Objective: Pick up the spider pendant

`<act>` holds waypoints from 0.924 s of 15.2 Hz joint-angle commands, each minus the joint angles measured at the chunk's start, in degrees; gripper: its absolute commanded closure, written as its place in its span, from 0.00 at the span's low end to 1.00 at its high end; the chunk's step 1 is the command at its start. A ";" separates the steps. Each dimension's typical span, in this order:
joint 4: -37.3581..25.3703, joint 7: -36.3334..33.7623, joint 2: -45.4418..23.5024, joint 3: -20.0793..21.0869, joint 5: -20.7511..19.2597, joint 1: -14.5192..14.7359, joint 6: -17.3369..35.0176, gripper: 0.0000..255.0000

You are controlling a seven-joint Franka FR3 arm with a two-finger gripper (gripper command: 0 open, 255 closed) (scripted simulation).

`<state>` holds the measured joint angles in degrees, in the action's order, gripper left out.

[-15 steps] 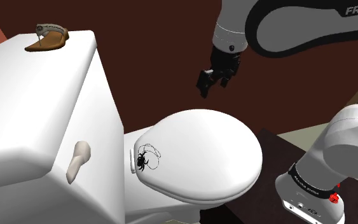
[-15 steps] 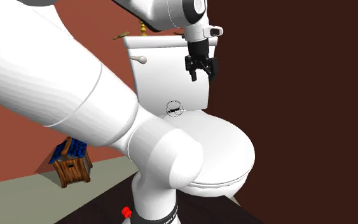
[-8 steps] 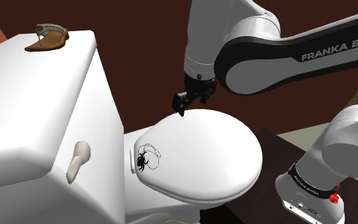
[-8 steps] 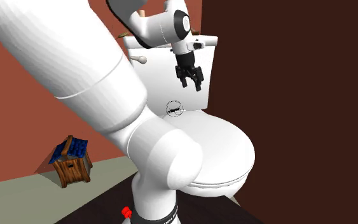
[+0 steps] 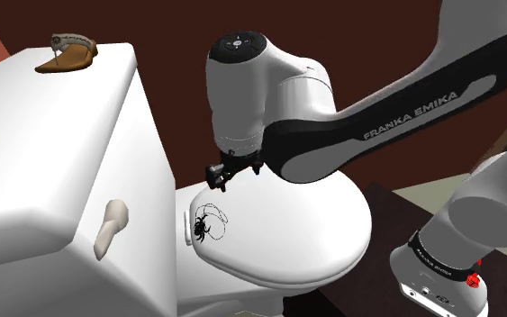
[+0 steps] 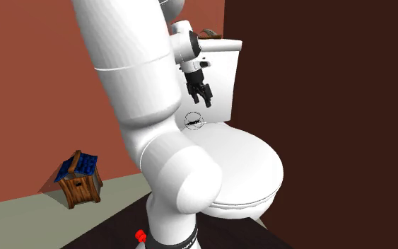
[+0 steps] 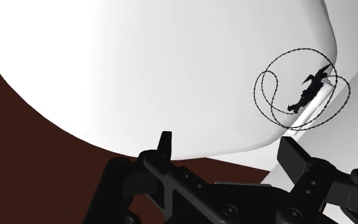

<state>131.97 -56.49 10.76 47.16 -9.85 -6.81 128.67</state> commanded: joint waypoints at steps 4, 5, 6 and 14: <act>-9.16 -18.99 -18.01 6.07 -19.66 -0.80 -2.45 0.00; -11.32 -22.21 -21.64 5.47 -23.31 0.97 -3.68 0.00; -13.53 -24.97 -25.01 4.48 -26.46 3.08 -4.92 0.00; -15.95 -31.35 -32.62 0.37 -33.89 8.34 -4.30 0.00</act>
<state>116.15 -87.23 -21.01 48.01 -42.86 1.11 124.06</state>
